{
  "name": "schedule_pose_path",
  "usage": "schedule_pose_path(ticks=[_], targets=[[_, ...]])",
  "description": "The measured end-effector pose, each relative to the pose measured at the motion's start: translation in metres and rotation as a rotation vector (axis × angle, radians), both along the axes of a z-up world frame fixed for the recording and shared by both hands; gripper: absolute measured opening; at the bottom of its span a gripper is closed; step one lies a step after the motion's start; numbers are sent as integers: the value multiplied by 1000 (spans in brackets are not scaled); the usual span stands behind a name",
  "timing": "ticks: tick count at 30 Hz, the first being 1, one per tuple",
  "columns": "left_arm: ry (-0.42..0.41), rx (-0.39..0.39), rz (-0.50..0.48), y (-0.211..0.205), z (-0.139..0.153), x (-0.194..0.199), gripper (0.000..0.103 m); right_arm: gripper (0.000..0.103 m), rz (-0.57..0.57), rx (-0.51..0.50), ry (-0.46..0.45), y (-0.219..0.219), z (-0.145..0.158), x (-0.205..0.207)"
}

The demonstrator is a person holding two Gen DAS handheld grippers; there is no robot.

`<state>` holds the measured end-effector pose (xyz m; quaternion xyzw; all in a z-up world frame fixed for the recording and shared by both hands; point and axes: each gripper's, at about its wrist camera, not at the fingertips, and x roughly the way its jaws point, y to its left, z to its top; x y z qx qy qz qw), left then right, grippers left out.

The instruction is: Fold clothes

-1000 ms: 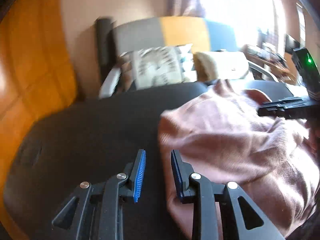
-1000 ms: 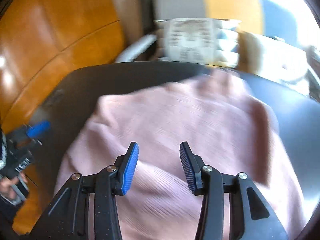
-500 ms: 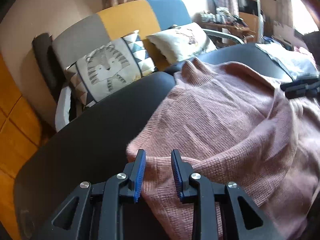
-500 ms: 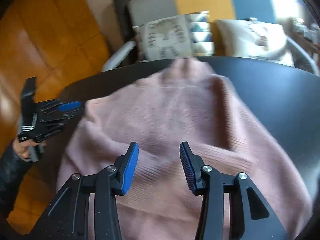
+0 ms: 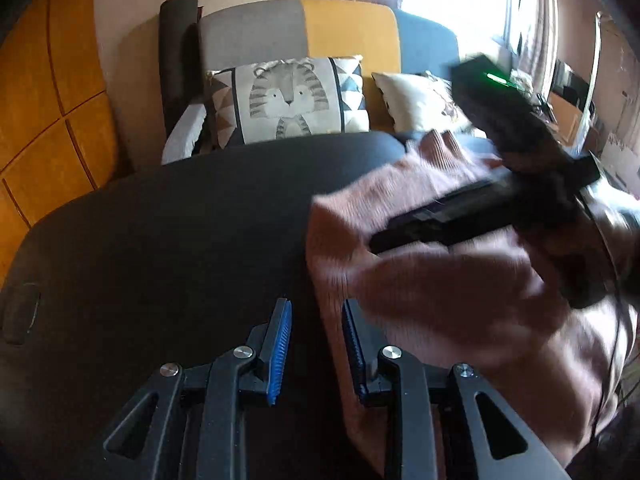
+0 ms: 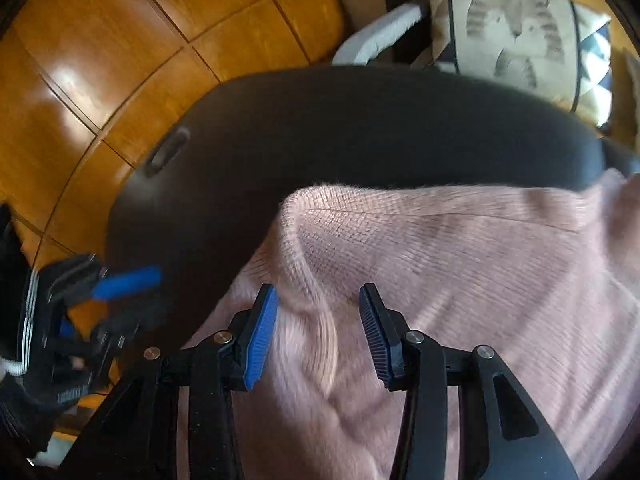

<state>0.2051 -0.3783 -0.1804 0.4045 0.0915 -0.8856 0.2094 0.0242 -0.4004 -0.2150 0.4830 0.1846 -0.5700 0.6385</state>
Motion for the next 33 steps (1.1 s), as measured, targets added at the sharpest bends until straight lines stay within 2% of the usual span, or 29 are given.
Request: schedule_pose_path(ticks=[1,3,4,9,12,15,18,19,20,22,23,25,28,33], targets=[[-8,-3,-6,2,-2,3,27,15,17,8,-9,-4,-2,2],[-19,0,-17,6,-8,6,27,12,60,14,-12,-9,-5,11],[-22,6,-22,7,-10,8,27,7,81,8,5,-10,-3,16],[-42,12,-39,16,-22,11,27,6,79,-106,86,-26,33,29],[-61,-6,-41,22,-26,13,27,4,117,-166,197,-47,53,48],[-80,29,-12,19,-33,16,27,4,180,-175,256,-67,49,71],[-85,40,8,16,-35,20,27,4,169,-127,258,-66,34,71],[-79,41,15,15,-33,21,27,6,165,-112,259,-65,29,71],[-73,43,21,13,-31,23,27,14,153,-100,255,-63,26,68],[-54,35,32,9,-21,23,27,23,67,-135,235,-37,37,50],[-45,31,37,7,-16,24,27,31,20,-161,239,-17,45,41],[-7,14,27,7,-3,17,27,44,-83,-211,288,30,59,26],[48,-9,-15,10,13,0,27,46,-223,-209,269,97,60,12],[9,-46,-119,33,-3,-49,27,46,-378,-92,242,199,37,13]])
